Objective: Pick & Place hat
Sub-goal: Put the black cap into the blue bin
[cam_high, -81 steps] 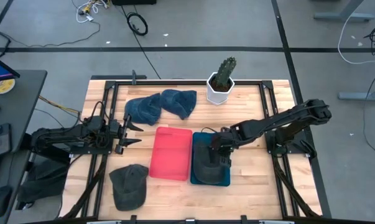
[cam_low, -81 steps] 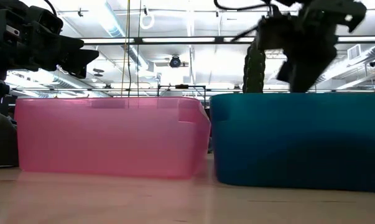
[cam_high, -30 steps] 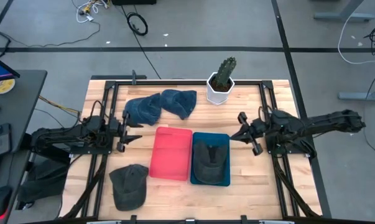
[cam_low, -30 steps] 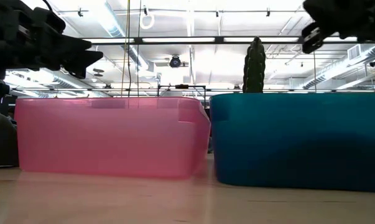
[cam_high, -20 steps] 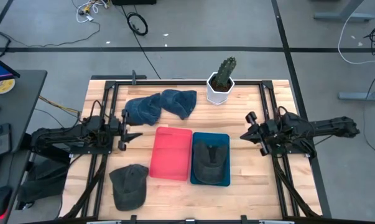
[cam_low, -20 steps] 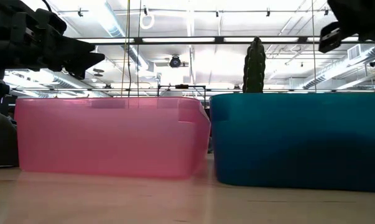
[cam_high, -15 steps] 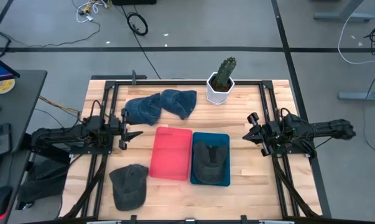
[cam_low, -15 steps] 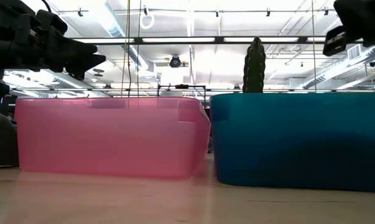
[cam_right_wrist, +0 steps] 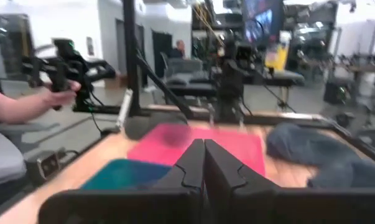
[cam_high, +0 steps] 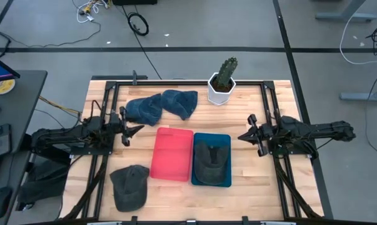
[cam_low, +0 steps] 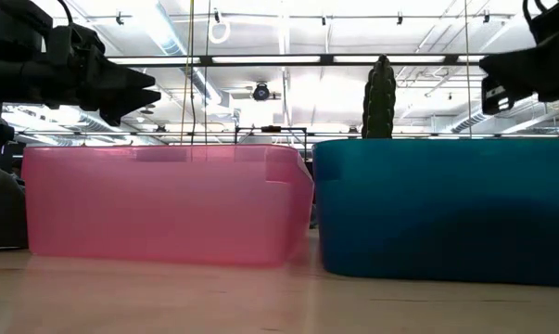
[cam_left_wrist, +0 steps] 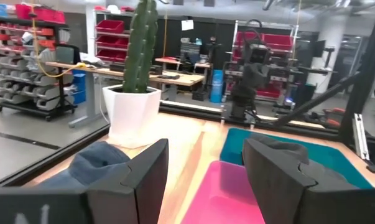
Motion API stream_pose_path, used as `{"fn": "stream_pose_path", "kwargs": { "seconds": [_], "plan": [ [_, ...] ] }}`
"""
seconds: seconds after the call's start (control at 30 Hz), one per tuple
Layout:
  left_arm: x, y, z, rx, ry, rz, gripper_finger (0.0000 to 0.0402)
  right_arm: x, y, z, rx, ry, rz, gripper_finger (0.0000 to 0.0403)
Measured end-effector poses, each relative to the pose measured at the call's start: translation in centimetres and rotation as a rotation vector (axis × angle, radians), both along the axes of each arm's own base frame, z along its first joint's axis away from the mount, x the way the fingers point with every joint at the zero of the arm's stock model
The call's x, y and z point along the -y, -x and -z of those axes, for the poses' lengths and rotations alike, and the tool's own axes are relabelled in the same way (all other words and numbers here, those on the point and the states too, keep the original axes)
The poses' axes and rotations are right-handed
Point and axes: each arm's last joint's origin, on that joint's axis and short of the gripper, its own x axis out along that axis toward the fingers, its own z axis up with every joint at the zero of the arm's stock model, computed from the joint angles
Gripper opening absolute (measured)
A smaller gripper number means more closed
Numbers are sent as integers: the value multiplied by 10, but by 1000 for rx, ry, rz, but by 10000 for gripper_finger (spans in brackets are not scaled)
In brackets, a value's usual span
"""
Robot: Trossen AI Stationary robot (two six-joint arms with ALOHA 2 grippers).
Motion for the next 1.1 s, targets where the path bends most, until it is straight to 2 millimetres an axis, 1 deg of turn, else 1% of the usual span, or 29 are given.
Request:
{"fn": "stream_pose_path", "kwargs": {
  "seconds": [0.27, 0.47, 0.77, 0.87, 0.93, 1.1],
  "plan": [
    [0, 0, 0, 1, 6, 1, 211, 0, 0, 7, -70, 27, 0, 13],
    [0, 0, 0, -1, -7, -2, 211, 0, 0, 13, -125, 79, 0, 13],
    [0, 0, -1, 18, 13, -3, 211, 0, 0, 14, -125, 100, -1, 13],
    [0, 1, -5, 52, 9, -2, 211, 0, 0, 12, -113, 100, 0, 13],
    [0, 1, -10, 107, 5, 9, 211, 0, 0, 11, -102, 100, 0, 13],
    [4, 5, -25, 256, -32, 124, 211, 0, 0, 11, -102, 88, 0, 13]
  ]
}}
